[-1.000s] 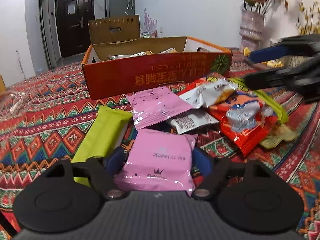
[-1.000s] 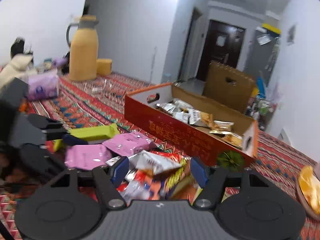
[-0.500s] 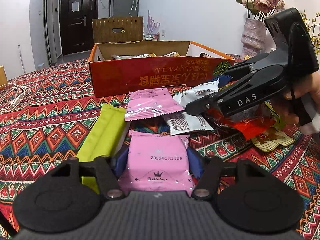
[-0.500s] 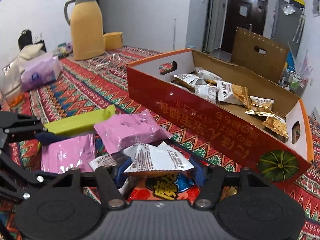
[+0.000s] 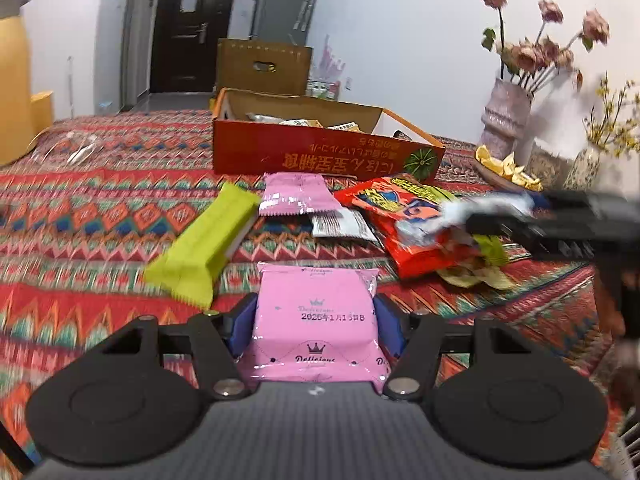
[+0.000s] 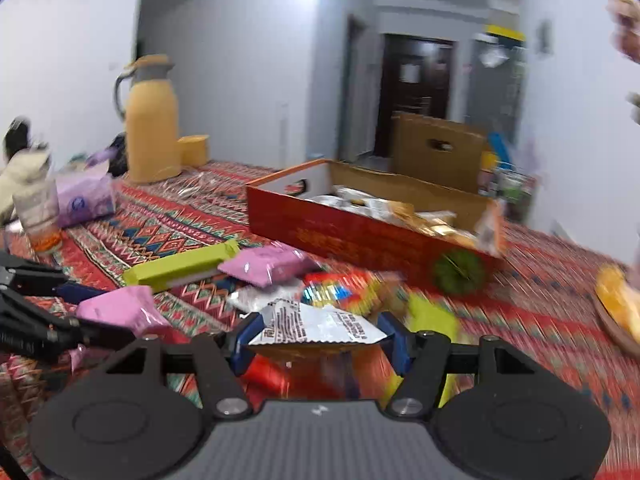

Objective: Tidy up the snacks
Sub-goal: 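Grasp a pink packet with the left gripper while the right grasps a white packet, then carry the pink and white packets into the box and open both grippers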

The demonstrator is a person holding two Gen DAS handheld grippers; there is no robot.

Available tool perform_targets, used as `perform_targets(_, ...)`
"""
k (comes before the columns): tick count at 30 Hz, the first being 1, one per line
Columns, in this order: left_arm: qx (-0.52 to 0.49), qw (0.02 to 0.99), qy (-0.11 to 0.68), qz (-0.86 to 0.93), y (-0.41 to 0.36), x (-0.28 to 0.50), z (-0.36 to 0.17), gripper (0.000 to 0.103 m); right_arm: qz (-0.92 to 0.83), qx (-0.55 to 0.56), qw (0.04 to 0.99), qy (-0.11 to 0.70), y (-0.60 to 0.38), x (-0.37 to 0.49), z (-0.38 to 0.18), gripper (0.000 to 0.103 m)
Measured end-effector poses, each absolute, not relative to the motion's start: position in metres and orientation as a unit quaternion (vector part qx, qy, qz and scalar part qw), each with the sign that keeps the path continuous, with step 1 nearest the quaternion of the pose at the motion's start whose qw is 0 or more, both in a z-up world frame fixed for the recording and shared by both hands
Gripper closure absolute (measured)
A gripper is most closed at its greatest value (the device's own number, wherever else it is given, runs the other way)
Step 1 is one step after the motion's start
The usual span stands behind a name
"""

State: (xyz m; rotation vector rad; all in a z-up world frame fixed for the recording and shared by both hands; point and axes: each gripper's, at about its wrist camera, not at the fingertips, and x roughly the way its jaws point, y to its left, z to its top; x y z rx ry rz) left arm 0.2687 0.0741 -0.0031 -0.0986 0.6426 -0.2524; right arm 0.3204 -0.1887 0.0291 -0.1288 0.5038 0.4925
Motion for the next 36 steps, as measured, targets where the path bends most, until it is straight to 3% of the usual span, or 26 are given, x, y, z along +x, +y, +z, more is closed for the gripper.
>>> perform_targets(9,-0.055,0.940,0.318,-0.111,0.058,0.204,0.002,0.040,0.172,0.018,0.947,0.269,-0.240,0.197,0.006,0.041)
perform_targets(23,-0.059,0.948,0.298,-0.095,0.045,0.162,0.016,0.040,0.184,0.024,0.950,0.252,-0.252,0.160,0.010,0.041)
perform_targets(28,-0.066,0.947,0.302,-0.086,0.053,0.175,0.022,0.040,0.179,0.031,0.951,0.250,-0.257,0.169,0.011,0.041)
perform_targets(36,-0.054,0.962,0.255,-0.082,0.078,0.269,0.091,0.040,0.202,-0.019,0.959,0.197,-0.255,0.230,0.063,0.041)
